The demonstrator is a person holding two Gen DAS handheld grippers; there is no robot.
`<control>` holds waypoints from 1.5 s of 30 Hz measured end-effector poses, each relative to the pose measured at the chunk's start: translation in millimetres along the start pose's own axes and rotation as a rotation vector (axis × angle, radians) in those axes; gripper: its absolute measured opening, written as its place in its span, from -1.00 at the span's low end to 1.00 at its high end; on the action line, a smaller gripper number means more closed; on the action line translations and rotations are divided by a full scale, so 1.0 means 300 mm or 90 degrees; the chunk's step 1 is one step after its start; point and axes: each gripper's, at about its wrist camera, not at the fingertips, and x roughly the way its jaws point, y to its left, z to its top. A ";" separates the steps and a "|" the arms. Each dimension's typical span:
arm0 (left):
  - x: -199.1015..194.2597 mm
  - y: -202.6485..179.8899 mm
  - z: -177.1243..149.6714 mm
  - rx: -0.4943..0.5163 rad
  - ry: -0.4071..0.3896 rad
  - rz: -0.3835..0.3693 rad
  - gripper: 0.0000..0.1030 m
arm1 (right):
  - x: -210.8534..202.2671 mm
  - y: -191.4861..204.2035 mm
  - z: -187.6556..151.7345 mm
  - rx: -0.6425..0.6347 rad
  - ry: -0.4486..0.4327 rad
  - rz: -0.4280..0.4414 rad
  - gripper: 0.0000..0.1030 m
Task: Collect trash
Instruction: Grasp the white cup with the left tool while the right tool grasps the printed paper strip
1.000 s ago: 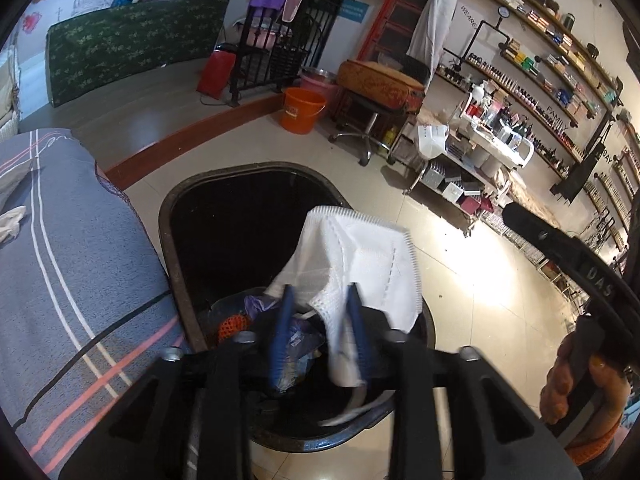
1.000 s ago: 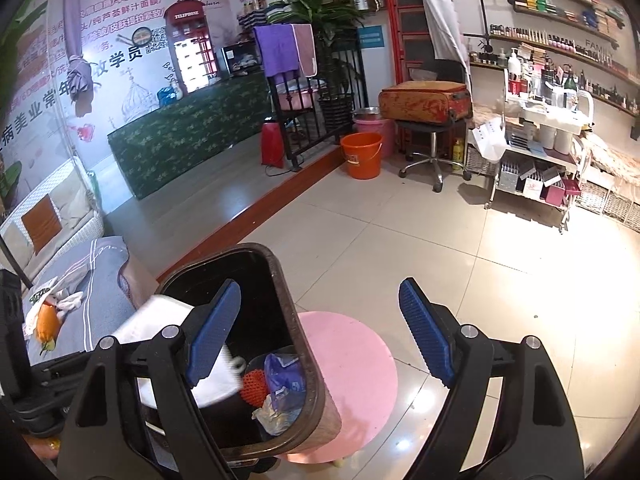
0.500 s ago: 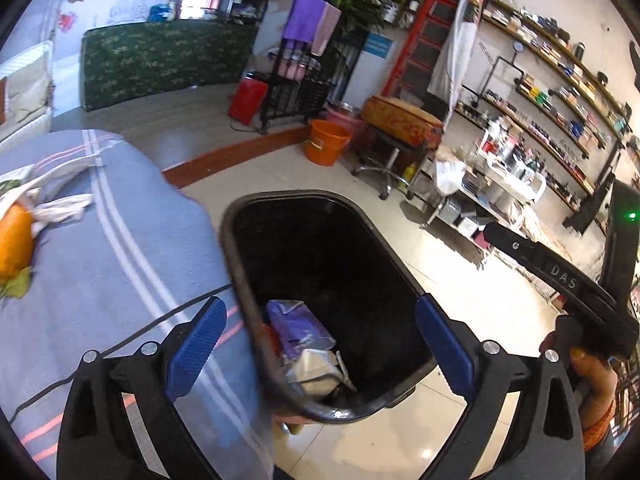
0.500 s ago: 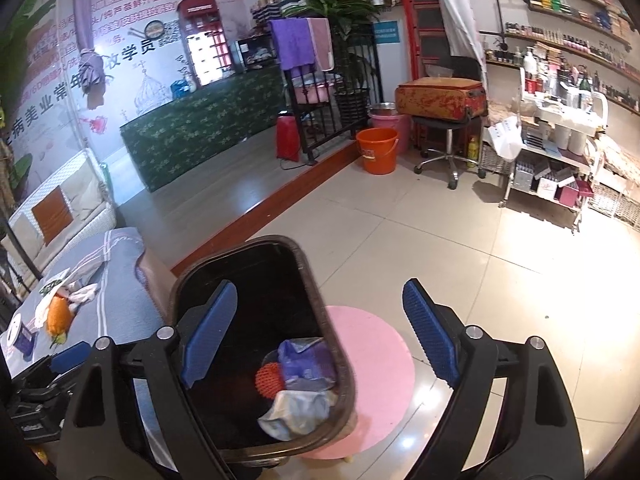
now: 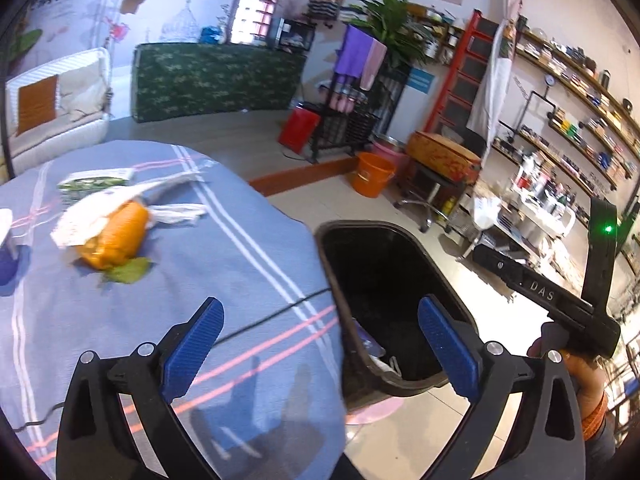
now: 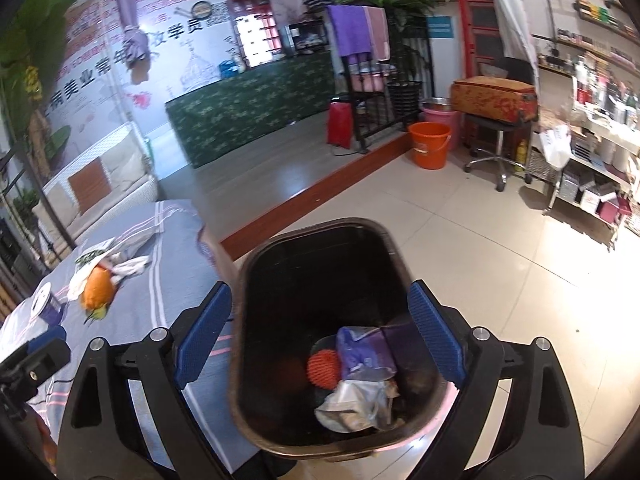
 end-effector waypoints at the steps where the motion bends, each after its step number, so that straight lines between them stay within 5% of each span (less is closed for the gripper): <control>1: -0.013 0.014 -0.001 -0.001 -0.006 0.010 0.88 | 0.003 0.017 -0.001 -0.004 0.002 0.007 0.72; 31: -0.289 0.659 -0.055 -0.152 -0.054 0.291 0.88 | 0.155 0.771 -0.064 -0.210 0.102 0.300 0.74; 42: -0.136 0.831 0.087 -0.091 0.006 0.346 0.49 | 0.393 0.966 0.026 -0.178 0.155 0.329 0.74; 45: -0.095 0.877 0.110 -0.084 0.027 0.356 0.42 | 0.484 0.994 0.063 -0.150 0.180 0.329 0.59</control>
